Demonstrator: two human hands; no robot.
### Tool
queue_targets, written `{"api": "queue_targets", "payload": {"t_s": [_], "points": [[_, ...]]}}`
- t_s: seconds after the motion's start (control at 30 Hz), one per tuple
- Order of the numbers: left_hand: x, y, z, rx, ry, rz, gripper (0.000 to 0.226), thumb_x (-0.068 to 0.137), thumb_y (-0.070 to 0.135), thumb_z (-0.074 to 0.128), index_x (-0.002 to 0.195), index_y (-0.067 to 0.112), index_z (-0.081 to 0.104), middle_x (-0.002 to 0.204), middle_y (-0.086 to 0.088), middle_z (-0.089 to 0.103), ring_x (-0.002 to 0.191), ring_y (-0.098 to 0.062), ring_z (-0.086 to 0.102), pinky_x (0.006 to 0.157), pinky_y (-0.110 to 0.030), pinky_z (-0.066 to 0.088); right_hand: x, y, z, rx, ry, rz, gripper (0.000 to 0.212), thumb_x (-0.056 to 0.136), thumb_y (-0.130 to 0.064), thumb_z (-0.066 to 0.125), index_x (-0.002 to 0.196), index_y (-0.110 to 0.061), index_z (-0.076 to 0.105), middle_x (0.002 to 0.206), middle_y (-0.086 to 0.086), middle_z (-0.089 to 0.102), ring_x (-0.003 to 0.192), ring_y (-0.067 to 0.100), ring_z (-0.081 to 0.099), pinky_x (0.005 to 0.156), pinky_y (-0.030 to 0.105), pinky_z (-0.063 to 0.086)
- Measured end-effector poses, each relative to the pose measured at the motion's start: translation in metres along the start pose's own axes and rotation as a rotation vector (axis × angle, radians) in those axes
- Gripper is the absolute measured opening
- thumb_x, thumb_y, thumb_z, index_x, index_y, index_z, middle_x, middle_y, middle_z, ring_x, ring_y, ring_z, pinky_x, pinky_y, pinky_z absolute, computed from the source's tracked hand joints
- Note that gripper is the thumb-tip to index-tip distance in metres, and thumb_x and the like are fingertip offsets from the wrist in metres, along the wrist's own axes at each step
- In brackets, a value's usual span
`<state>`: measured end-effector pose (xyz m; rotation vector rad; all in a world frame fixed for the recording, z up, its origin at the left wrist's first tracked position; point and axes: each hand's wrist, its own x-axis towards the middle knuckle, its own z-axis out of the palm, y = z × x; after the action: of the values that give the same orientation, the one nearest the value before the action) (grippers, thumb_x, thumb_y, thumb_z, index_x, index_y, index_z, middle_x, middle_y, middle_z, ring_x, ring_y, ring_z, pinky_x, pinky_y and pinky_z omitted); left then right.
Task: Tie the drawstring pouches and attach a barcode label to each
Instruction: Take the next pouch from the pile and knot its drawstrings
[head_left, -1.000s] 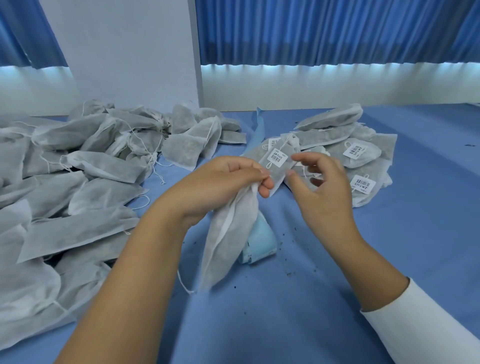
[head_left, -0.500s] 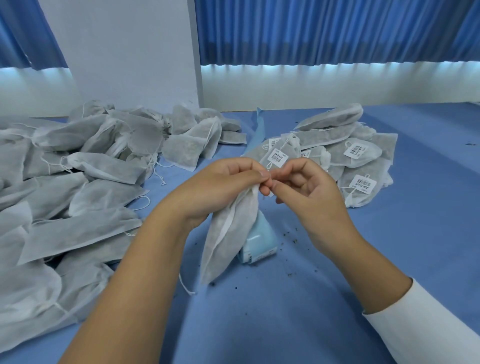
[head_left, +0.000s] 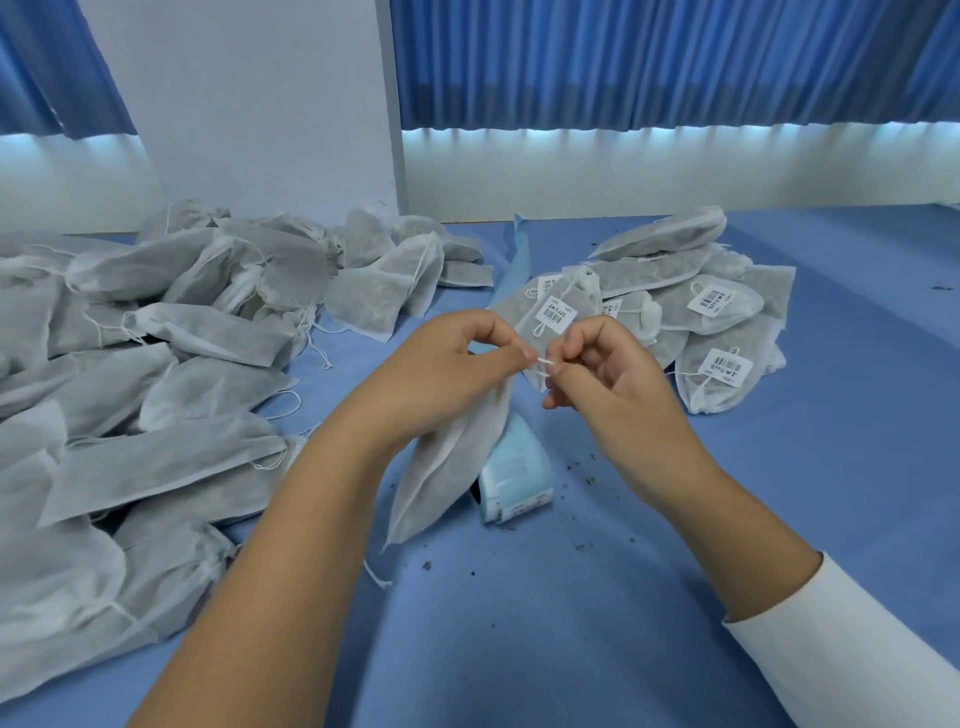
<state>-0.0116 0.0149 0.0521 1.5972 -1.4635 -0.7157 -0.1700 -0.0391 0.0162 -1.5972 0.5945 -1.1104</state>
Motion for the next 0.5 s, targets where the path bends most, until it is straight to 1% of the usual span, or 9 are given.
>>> {"api": "queue_targets", "payload": {"t_s": [0.07, 0.1, 0.17, 0.2, 0.27, 0.37, 0.43, 0.5], "points": [[0.0001, 0.0007, 0.0015, 0.008, 0.001, -0.007, 0.013, 0.091, 0.033, 0.067, 0.085, 0.022, 0.071, 0.08, 0.015, 0.066, 0.071, 0.001, 0.055, 0.067, -0.018, 0.04, 0.0008, -0.0006, -0.0009, 0.149, -0.007, 0.066, 0.02, 0.088, 0.002, 0.058, 0.08, -0.016, 0.052, 0.081, 0.001, 0.058, 0.074, 0.012, 0.058, 0.072, 0.026, 0.052], [-0.0001, 0.0011, 0.0022, 0.009, 0.0, -0.004, 0.013, 0.092, 0.033, 0.067, 0.084, 0.023, 0.071, 0.082, 0.016, 0.067, 0.073, 0.002, 0.056, 0.069, -0.019, 0.04, 0.0011, -0.0009, -0.0013, 0.228, -0.013, 0.096, 0.017, 0.084, -0.003, 0.062, 0.08, -0.016, 0.053, 0.079, -0.001, 0.059, 0.077, 0.013, 0.059, 0.071, 0.025, 0.052], [-0.0003, 0.0019, 0.0032, 0.001, -0.001, 0.0, 0.014, 0.092, 0.033, 0.065, 0.083, 0.024, 0.072, 0.08, 0.019, 0.067, 0.071, 0.007, 0.056, 0.069, -0.019, 0.038, 0.0012, -0.0013, -0.0017, 0.308, -0.018, 0.115, 0.017, 0.077, -0.008, 0.067, 0.081, -0.017, 0.054, 0.077, -0.003, 0.059, 0.078, 0.013, 0.059, 0.069, 0.023, 0.05], [0.0, 0.0019, 0.0033, -0.003, -0.001, -0.003, 0.015, 0.092, 0.033, 0.065, 0.082, 0.025, 0.072, 0.076, 0.02, 0.066, 0.069, 0.009, 0.055, 0.069, -0.019, 0.038, 0.0012, -0.0009, -0.0021, 0.313, -0.014, 0.109, 0.019, 0.077, -0.007, 0.069, 0.082, -0.017, 0.053, 0.078, -0.003, 0.059, 0.075, 0.012, 0.058, 0.068, 0.023, 0.049], [0.001, 0.0017, 0.0036, -0.012, 0.0, -0.015, 0.016, 0.092, 0.032, 0.065, 0.079, 0.027, 0.072, 0.074, 0.024, 0.065, 0.068, 0.012, 0.055, 0.07, -0.018, 0.038, 0.0012, 0.0003, -0.0021, 0.277, 0.009, 0.086, 0.025, 0.08, 0.002, 0.069, 0.083, -0.016, 0.051, 0.079, -0.003, 0.057, 0.07, 0.01, 0.055, 0.067, 0.023, 0.048], [0.0019, 0.0012, 0.0046, -0.013, 0.009, -0.025, 0.016, 0.092, 0.03, 0.065, 0.079, 0.026, 0.073, 0.078, 0.026, 0.068, 0.075, 0.013, 0.058, 0.073, -0.018, 0.039, 0.0005, 0.0003, -0.0011, 0.097, 0.066, 0.033, 0.029, 0.084, 0.01, 0.064, 0.082, -0.015, 0.049, 0.077, -0.005, 0.055, 0.069, 0.009, 0.054, 0.068, 0.022, 0.048], [0.0018, 0.0009, 0.0055, -0.004, 0.007, -0.025, 0.015, 0.092, 0.031, 0.065, 0.082, 0.025, 0.075, 0.084, 0.021, 0.07, 0.08, 0.009, 0.059, 0.075, -0.019, 0.04, -0.0002, 0.0005, -0.0003, -0.006, 0.073, 0.007, 0.028, 0.084, 0.01, 0.064, 0.082, -0.014, 0.051, 0.079, -0.003, 0.059, 0.074, 0.011, 0.059, 0.074, 0.027, 0.051], [0.0018, 0.0004, 0.0061, 0.013, 0.007, -0.027, 0.016, 0.092, 0.031, 0.064, 0.085, 0.023, 0.075, 0.09, 0.017, 0.072, 0.083, 0.007, 0.06, 0.075, -0.019, 0.04, -0.0008, 0.0008, -0.0004, -0.045, 0.052, 0.015, 0.026, 0.084, 0.008, 0.065, 0.081, -0.014, 0.052, 0.086, 0.005, 0.066, 0.083, 0.017, 0.065, 0.083, 0.033, 0.053]]}}
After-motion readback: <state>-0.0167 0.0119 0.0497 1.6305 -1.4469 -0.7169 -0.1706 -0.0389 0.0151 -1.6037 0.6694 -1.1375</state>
